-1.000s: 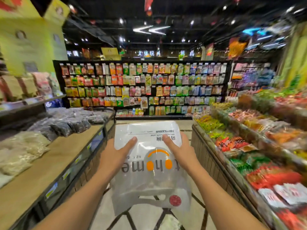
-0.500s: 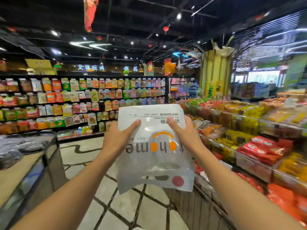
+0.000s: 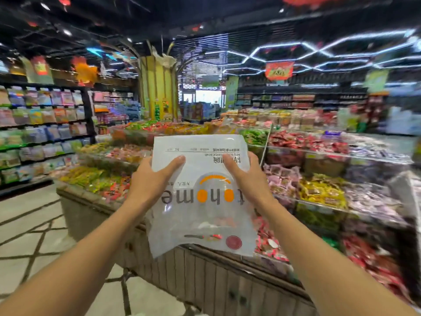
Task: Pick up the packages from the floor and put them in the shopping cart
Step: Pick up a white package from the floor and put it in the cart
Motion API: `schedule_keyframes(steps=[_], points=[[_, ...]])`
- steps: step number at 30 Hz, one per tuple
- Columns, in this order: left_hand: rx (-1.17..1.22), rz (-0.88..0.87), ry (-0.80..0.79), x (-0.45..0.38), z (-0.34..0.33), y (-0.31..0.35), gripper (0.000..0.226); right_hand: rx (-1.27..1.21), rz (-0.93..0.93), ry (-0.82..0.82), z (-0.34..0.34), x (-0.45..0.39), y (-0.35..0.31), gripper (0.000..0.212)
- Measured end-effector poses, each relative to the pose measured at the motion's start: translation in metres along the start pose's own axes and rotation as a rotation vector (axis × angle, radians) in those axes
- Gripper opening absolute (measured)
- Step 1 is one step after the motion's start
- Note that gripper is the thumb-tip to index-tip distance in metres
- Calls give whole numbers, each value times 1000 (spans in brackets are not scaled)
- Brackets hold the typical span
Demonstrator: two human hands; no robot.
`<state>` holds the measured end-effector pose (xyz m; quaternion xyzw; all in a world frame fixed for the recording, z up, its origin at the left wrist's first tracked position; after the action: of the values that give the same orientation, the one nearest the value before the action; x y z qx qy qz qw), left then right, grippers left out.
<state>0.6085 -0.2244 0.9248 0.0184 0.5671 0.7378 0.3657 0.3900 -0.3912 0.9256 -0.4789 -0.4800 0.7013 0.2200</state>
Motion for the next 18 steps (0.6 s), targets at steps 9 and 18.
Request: schedule_keyframes(steps=[9,18], points=[[209,-186,-400,120,-218,140,82,201,-45,389,272,127,-28,81],[311,-233,-674,331,-407,260,77,324,-141,648,522,313,-53,63]])
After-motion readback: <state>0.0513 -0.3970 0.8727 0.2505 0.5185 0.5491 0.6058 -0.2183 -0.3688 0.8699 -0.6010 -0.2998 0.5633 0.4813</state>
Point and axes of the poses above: each hand's wrist, its own x-axis away from the middle knuckle, its own z-axis out of the back of the hand, y = z × x, the point moved 8 cm from there along -x, towards the middle knuckle, and after that the axes turned 9 degrees about -x, right-handed, at the moved point
